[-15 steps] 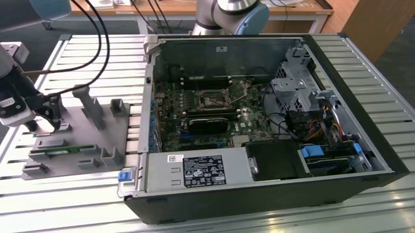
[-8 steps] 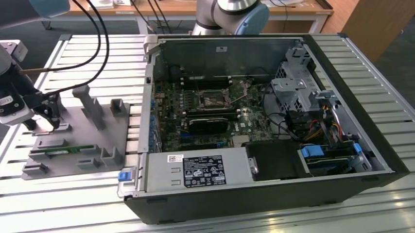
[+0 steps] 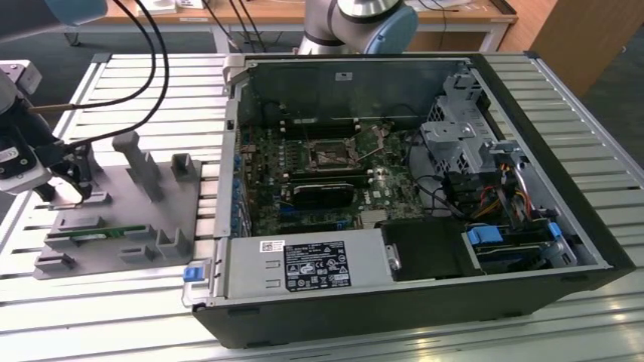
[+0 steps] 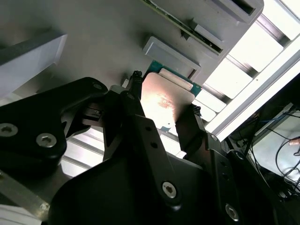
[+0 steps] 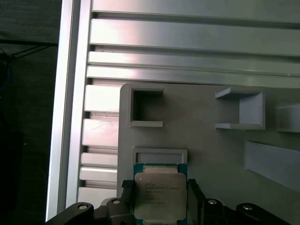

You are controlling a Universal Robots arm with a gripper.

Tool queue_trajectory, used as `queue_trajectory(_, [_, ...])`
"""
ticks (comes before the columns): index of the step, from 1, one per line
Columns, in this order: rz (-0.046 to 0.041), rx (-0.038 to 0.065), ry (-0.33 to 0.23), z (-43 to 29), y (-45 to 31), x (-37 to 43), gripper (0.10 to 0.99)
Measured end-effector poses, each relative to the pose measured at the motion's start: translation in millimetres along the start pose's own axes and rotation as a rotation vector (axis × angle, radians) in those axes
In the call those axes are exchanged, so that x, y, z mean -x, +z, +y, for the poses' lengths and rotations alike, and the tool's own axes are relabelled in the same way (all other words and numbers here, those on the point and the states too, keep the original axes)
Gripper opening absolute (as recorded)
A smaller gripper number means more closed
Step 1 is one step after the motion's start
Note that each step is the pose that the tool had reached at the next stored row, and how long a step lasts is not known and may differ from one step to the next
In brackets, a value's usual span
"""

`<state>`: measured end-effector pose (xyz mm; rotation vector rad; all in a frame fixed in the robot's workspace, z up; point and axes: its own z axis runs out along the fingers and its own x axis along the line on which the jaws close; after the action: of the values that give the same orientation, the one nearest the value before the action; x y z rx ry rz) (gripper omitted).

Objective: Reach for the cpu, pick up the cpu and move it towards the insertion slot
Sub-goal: 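Pick up the cpu and move it towards the insertion slot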

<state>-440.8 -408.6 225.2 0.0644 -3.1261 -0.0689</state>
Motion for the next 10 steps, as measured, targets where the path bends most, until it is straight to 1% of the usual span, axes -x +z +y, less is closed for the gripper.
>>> queue_trajectory(10, [-0.0001,0.0,0.0,0.3,-5.3,-0.1,0.537])
